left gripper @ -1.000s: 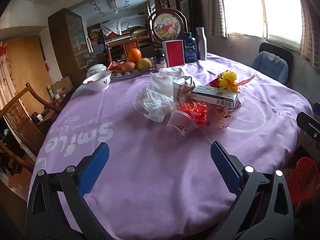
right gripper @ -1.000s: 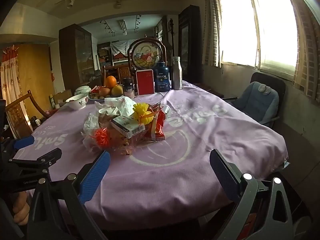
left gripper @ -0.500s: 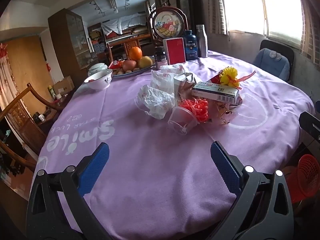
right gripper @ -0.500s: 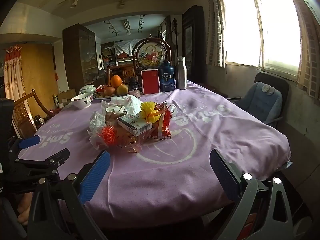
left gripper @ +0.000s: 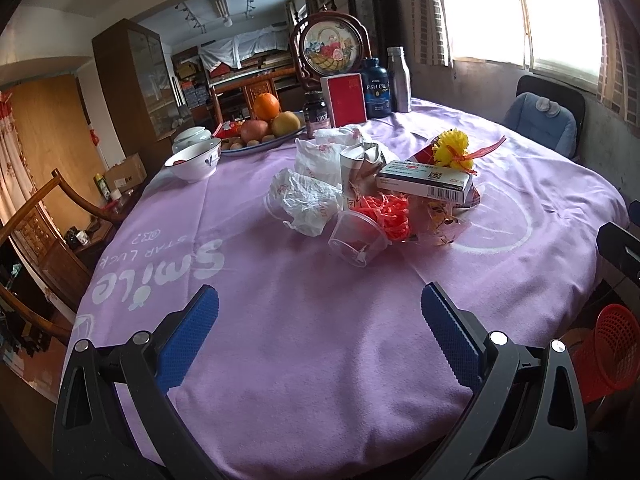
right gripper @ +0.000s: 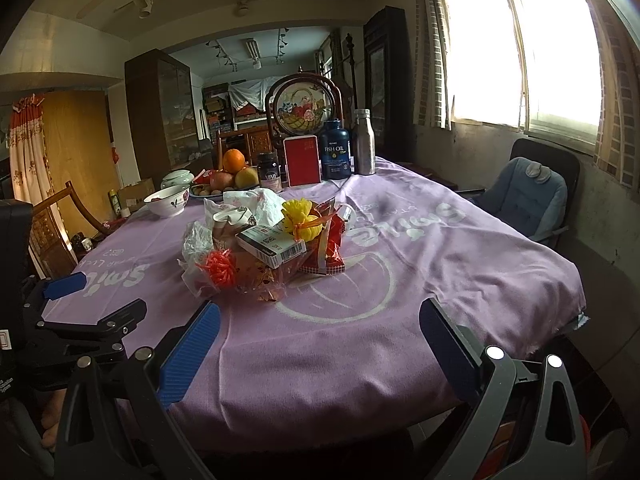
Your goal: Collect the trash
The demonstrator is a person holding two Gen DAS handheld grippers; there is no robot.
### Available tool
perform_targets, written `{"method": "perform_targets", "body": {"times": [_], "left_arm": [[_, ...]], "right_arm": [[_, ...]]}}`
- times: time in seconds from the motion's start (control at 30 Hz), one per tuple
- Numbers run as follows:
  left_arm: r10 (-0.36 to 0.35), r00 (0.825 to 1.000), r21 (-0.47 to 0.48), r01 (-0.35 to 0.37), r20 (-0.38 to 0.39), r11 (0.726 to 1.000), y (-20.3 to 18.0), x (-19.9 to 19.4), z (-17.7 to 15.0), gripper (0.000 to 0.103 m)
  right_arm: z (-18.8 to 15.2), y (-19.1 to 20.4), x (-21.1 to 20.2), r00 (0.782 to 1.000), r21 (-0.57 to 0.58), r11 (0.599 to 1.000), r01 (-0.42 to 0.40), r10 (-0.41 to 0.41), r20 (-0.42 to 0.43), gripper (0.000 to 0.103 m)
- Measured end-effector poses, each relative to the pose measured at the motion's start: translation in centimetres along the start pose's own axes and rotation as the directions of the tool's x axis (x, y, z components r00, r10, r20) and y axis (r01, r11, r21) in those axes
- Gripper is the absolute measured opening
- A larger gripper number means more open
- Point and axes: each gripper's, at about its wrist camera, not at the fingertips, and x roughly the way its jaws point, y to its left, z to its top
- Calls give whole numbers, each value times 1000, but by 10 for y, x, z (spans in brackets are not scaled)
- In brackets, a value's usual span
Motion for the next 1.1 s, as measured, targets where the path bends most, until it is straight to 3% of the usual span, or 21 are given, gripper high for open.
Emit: {"method": "perform_targets", "body": {"times": [1.1], "left_arm": [[-1, 1000, 12, 1, -3, 1000, -8, -1, 0, 97]], "right_arm": [[0, 0, -1, 1000, 4, 1000, 1, -1, -5, 97]]}}
